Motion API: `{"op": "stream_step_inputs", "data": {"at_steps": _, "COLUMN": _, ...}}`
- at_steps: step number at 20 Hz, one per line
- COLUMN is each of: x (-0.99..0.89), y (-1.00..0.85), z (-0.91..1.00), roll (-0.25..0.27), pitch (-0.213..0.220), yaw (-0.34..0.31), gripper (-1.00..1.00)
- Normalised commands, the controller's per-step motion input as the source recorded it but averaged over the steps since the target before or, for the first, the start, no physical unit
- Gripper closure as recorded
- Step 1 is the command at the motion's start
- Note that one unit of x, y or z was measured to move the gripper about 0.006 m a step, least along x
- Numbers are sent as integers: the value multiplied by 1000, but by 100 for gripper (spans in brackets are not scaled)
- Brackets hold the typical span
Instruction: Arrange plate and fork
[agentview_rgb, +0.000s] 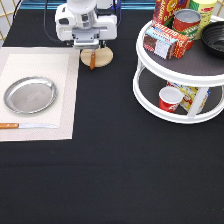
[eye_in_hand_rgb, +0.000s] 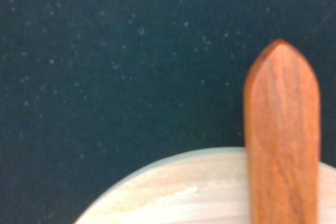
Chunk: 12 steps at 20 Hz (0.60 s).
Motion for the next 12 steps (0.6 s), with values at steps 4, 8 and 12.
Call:
{"op": "stream_step_inputs", "data": {"at_steps": 4, "x": -42, "y": 299, "z": -172, "roll": -26, "pitch": -18, "yaw": 99, "gripper": -100}}
{"op": "stream_step_inputs", "data": {"at_steps": 8, "x": -21, "y": 106, "z": -52, "roll": -9, "pitch": -23, "yaw": 102, "gripper": -100}}
{"op": "stream_step_inputs", "data": {"at_steps": 12, "x": -96, "y": -147, "z": -9, "roll": 0, "pitch": -44, "yaw": 70, "gripper": -100}}
